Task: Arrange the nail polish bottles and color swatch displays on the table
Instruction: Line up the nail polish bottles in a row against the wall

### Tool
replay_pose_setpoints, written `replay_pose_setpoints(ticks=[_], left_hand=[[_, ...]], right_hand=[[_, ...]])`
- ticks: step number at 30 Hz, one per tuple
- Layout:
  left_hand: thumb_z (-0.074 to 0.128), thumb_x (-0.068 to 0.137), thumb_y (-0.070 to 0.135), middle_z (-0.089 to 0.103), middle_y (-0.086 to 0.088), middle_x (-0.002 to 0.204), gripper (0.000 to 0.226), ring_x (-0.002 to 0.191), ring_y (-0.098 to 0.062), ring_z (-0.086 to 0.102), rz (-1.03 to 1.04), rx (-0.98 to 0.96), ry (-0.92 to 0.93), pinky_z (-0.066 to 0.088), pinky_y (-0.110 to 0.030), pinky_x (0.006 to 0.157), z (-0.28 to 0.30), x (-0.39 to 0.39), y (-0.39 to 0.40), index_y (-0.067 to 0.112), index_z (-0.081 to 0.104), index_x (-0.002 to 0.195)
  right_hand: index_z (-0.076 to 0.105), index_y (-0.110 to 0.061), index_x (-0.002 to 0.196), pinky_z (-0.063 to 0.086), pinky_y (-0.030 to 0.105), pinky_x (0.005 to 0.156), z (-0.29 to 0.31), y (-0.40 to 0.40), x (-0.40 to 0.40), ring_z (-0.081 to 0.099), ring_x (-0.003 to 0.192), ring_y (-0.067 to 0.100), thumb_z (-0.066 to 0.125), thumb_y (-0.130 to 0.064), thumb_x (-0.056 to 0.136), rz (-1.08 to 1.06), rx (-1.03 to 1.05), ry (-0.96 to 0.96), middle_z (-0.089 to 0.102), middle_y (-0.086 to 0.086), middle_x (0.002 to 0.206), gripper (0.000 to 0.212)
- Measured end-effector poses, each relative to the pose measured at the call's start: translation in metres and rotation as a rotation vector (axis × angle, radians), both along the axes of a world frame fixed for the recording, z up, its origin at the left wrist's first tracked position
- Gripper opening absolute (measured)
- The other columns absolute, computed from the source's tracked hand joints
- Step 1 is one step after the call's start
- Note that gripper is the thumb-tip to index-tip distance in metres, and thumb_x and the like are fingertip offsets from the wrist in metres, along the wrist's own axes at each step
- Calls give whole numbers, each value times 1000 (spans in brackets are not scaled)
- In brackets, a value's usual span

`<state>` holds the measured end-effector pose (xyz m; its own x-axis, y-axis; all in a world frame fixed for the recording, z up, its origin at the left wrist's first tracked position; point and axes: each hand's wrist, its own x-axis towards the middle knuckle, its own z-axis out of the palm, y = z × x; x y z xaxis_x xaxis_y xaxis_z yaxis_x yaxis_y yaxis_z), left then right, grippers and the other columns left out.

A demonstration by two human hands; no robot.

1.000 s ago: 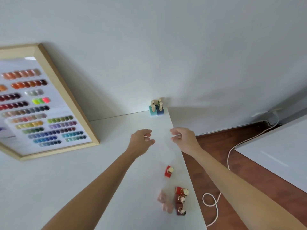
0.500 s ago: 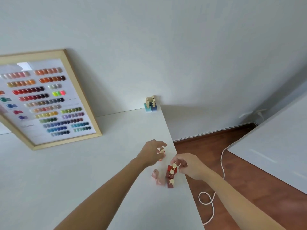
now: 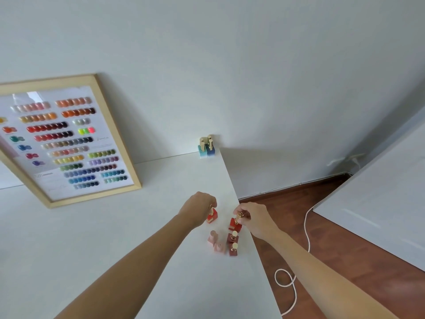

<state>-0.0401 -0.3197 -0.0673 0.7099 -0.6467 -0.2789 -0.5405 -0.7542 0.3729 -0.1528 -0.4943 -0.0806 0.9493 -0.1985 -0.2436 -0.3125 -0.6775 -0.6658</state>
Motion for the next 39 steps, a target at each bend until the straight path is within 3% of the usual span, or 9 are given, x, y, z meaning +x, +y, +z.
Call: replay_pose_setpoints(ticks=[5, 10, 17, 23, 26, 29, 33, 39], left_hand=[[57, 91, 9, 69, -3, 109, 22, 100, -22, 63, -14, -16, 26, 53, -35, 86, -3, 1, 23, 19, 65, 109], [62, 86, 4, 70, -1, 105, 29, 98, -18, 64, 95, -206, 130, 51, -26, 85, -11, -5, 38, 17, 59, 112], [72, 82, 13, 56, -3, 118, 53, 90, -11, 55, 214, -266, 174, 47, -21, 79, -30, -14, 40, 19, 47, 128], [72, 82, 9, 45, -2, 131, 76, 98, -18, 61, 47, -185, 150, 54, -34, 89, -24, -7, 32, 34, 33, 143], [69, 85, 11, 39, 2, 136, 69, 102, -23, 63, -110, -58, 85, 55, -35, 86, -21, -1, 29, 38, 37, 140], [67, 86, 10, 43, 1, 136, 56, 105, -25, 62, -184, 3, 56, 55, -36, 88, -21, 5, 26, 34, 47, 133], [65, 85, 7, 52, -3, 125, 39, 99, -28, 62, -238, 41, 41, 54, -39, 85, -18, 10, 21, 24, 55, 118], [62, 85, 5, 55, -4, 117, 24, 94, -29, 62, -255, 76, 28, 54, -40, 82, -17, 12, 19, 15, 64, 106]], right_hand=[[71, -11, 98, 46, 15, 81, -1, 14, 27, 64, 89, 14, 67, -1, 81, 6, 17, -56, 71, 4, 99, 20], [71, -11, 100, 51, 22, 85, 0, 33, 51, 66, 89, 15, 65, 2, 82, 80, 47, -72, 73, 4, 100, 23], [68, -15, 107, 42, 6, 77, 0, 42, 62, 64, 87, 9, 64, -1, 85, 125, 103, -23, 72, 3, 104, 27], [61, -18, 116, 41, 8, 79, 14, 18, 34, 60, 93, 9, 47, 6, 89, 31, 59, 3, 67, 2, 110, 39], [57, -31, 119, 46, 10, 74, 20, 2, -3, 57, 93, 4, 45, 9, 80, 112, 59, 178, 59, -5, 118, 57], [44, -42, 127, 52, 20, 65, 20, 4, -35, 55, 92, 7, 62, -2, 69, 190, 86, 293, 47, -11, 120, 73], [36, -44, 131, 47, 17, 71, 6, 26, -54, 53, 90, 8, 77, -19, 65, 177, 103, 226, 41, -12, 122, 81], [39, -44, 121, 50, 21, 76, -5, 46, -64, 55, 81, 11, 67, -7, 71, 26, -8, 23, 23, -8, 126, 68]])
